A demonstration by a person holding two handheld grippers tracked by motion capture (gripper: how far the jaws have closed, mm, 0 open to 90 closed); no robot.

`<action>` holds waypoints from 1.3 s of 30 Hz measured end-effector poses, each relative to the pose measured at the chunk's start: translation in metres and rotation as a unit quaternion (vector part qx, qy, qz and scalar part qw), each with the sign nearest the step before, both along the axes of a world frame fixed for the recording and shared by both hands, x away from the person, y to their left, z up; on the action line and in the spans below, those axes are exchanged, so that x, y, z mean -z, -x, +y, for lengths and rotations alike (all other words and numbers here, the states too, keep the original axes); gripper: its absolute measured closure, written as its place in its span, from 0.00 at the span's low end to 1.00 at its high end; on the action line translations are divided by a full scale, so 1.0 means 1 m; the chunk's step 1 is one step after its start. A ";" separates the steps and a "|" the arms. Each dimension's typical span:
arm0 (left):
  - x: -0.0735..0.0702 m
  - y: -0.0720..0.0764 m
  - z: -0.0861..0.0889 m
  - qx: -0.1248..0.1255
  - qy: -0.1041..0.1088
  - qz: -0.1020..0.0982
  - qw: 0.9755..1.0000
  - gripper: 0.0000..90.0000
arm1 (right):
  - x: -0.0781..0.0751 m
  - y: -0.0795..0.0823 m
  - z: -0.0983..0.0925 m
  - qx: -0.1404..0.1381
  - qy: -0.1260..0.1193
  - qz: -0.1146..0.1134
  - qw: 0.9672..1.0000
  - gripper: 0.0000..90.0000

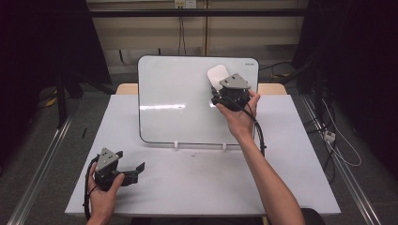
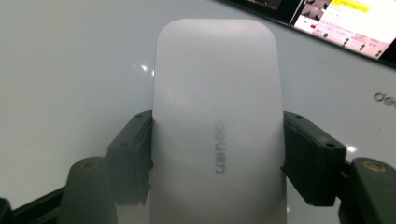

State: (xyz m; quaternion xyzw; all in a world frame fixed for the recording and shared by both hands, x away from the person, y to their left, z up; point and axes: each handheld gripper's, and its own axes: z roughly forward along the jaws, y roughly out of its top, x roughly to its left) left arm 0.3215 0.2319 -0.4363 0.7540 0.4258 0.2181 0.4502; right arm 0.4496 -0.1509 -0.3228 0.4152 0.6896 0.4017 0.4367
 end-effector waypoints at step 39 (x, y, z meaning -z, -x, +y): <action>0.001 -0.001 0.000 -0.002 0.003 0.000 1.000 0.07 | 0.041 0.058 -0.043 -0.027 0.039 0.034 0.998 0.35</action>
